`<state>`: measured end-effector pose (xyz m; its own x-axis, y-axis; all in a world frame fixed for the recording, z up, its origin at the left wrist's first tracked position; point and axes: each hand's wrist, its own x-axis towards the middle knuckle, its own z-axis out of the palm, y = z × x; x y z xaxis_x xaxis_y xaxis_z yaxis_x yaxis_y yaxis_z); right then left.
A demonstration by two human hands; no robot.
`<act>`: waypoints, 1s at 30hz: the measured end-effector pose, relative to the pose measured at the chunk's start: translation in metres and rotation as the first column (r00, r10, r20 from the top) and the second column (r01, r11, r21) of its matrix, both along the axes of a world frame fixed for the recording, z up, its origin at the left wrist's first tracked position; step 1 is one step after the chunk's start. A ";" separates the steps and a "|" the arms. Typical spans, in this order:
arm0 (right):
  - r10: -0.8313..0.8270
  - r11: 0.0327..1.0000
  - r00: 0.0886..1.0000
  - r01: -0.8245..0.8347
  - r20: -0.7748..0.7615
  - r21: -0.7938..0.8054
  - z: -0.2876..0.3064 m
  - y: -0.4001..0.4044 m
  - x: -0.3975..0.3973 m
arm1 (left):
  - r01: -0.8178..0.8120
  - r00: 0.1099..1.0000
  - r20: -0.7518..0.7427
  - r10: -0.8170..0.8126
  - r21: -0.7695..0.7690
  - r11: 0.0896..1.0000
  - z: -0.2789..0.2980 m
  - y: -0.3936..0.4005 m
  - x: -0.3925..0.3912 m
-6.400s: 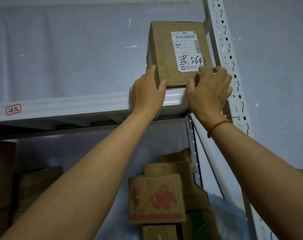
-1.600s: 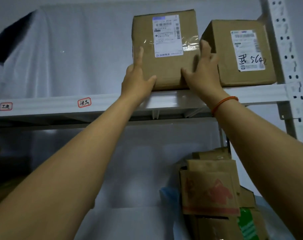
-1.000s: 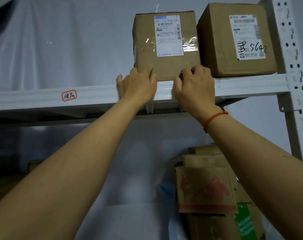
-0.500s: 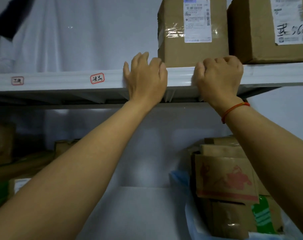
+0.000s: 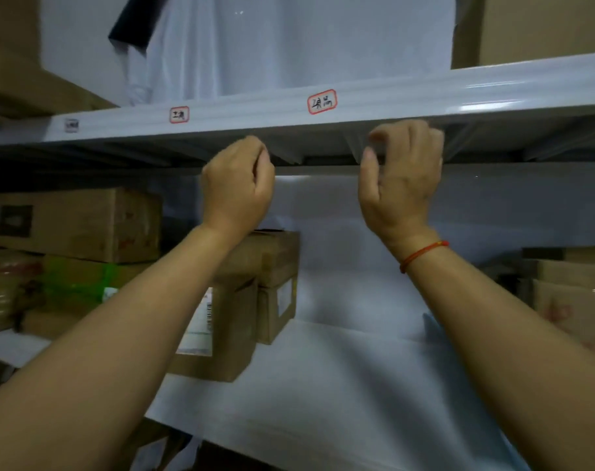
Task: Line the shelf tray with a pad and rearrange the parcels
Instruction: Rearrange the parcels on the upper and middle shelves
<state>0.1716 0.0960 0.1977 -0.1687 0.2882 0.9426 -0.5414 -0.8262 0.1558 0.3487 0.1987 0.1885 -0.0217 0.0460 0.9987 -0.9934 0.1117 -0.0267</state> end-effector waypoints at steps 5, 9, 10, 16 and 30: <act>0.109 0.978 0.989 -0.088 -0.104 0.189 -0.046 -0.010 0.071 | -0.165 0.957 -0.182 0.226 0.302 0.939 -0.030 0.003 0.067; 0.200 0.910 0.964 -0.116 -0.176 0.399 -0.084 -0.011 0.126 | -0.175 0.867 -0.306 0.394 0.555 0.813 -0.059 -0.008 0.111; 0.216 0.885 0.957 -0.108 -0.193 0.453 -0.093 -0.011 0.136 | -0.158 0.844 -0.336 0.419 0.590 0.792 -0.067 -0.011 0.119; 0.292 0.706 0.924 -0.035 -0.246 0.708 -0.133 -0.014 0.186 | -0.011 0.694 -0.545 0.470 0.645 0.764 -0.107 -0.024 0.154; 0.456 -0.083 0.863 -0.199 0.215 0.976 -0.182 -0.021 0.228 | 0.431 0.380 -0.920 0.100 0.272 0.860 -0.179 -0.033 0.169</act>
